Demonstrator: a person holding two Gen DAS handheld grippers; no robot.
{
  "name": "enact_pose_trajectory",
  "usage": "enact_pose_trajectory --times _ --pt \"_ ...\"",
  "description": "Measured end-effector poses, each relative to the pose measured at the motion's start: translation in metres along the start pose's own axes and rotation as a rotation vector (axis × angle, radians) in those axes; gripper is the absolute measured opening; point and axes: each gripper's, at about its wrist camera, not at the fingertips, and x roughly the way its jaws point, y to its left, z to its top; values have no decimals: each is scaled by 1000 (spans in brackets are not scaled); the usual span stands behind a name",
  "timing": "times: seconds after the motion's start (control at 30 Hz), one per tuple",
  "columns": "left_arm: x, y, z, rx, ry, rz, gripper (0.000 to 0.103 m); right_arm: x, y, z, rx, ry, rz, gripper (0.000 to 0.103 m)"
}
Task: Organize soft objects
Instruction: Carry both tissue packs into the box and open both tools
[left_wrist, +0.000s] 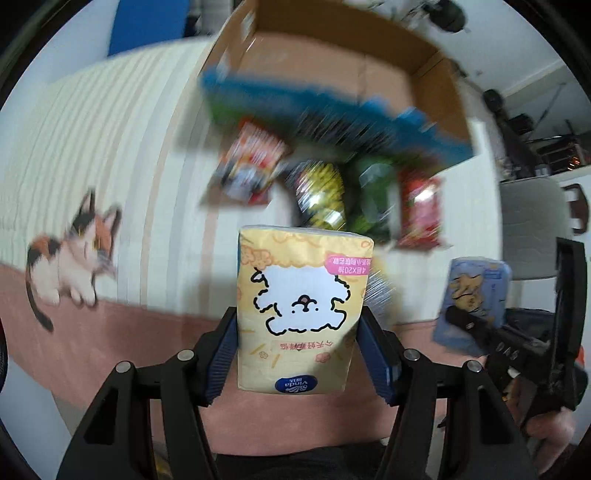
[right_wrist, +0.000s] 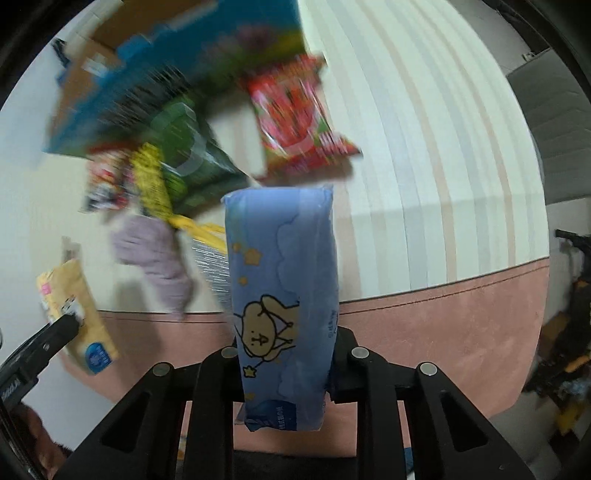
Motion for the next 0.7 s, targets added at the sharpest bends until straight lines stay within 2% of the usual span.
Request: enact_pose_trajectory --times 0.03,0.13,0.2,0.23,0.3,0.37,0.5,0.6,0.7 --pt "-8 -8 10 10 -8 -17 60 -22 3 6 -13 -26 28 26" --pt "-20 -32 66 35 -15 -44 60 -60 11 50 -65 -78 80 26" --pt "-35 -48 100 51 -36 -45 60 -70 28 76 -98 -98 104 26" --pt "-36 -55 117 58 -47 -41 60 -76 45 100 -126 -112 108 26" --pt "-32 -66 166 60 -63 -29 60 -90 55 136 -163 -146 82 26" --pt "-20 -70 205 45 -52 -38 60 -85 68 174 -183 -158 62 25" --pt "29 -70 282 -12 27 -104 60 -60 79 246 -194 -127 45 25" --pt "68 -68 321 -52 94 -140 60 -26 86 290 -202 -103 9 25" --pt "95 -73 345 -62 133 -150 60 22 105 333 -198 -71 -15 25"
